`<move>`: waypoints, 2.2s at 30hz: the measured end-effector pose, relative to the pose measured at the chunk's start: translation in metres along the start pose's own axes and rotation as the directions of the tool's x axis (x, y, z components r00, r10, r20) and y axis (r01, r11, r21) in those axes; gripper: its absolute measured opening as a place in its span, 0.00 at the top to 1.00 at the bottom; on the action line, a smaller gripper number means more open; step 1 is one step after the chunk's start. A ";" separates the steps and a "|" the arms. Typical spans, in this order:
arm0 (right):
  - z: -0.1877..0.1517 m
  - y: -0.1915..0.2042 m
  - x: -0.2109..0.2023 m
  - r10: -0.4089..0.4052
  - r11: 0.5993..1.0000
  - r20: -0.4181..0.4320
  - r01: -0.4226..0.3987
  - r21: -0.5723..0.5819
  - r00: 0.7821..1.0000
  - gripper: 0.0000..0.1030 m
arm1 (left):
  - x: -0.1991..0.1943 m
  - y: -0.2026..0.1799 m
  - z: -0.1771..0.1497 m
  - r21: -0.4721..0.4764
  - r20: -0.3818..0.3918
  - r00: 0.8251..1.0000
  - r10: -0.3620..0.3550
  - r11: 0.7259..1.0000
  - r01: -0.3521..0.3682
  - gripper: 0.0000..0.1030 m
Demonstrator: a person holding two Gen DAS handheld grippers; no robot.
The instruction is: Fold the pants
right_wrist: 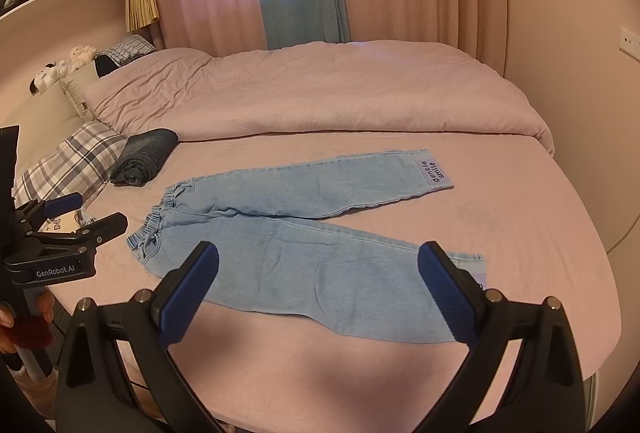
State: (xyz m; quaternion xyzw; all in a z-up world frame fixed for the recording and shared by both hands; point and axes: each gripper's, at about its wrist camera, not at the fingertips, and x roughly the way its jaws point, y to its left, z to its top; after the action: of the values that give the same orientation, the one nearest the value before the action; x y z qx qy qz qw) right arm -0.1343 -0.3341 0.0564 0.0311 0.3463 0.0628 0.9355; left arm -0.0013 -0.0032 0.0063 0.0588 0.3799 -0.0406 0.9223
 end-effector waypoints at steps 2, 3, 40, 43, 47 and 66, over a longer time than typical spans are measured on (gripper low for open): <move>0.000 0.001 0.000 0.000 1.000 0.000 0.000 0.000 1.000 0.02 | 0.000 0.001 -0.001 -0.002 0.002 1.000 0.000 1.000 0.000 0.01; 0.000 0.001 0.000 -0.001 1.000 0.000 0.001 0.000 1.000 0.02 | 0.000 0.000 -0.001 -0.002 0.002 1.000 -0.001 1.000 0.001 0.01; -0.002 0.003 0.002 -0.004 1.000 -0.003 0.004 -0.004 1.000 0.02 | 0.002 -0.003 -0.002 -0.001 0.003 1.000 0.002 1.000 -0.002 0.01; -0.002 0.003 0.002 -0.004 1.000 -0.004 0.004 -0.004 1.000 0.02 | 0.002 -0.004 -0.002 0.000 0.003 1.000 -0.001 1.000 0.001 0.01; -0.002 0.003 0.002 -0.005 1.000 -0.004 0.005 -0.005 1.000 0.02 | 0.003 -0.004 -0.002 0.002 0.003 1.000 -0.004 1.000 0.004 0.01; -0.091 0.045 0.126 0.028 0.922 -0.188 -0.098 -0.375 0.982 0.19 | 0.138 0.176 -0.120 -0.623 -0.116 0.969 -0.219 0.776 0.101 0.01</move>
State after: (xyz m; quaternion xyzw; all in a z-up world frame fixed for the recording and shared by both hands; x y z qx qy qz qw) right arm -0.1030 -0.2710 -0.0895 -0.1466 0.4087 0.1617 0.8862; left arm 0.0337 0.1831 -0.1618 -0.2719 0.4587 0.0118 0.8459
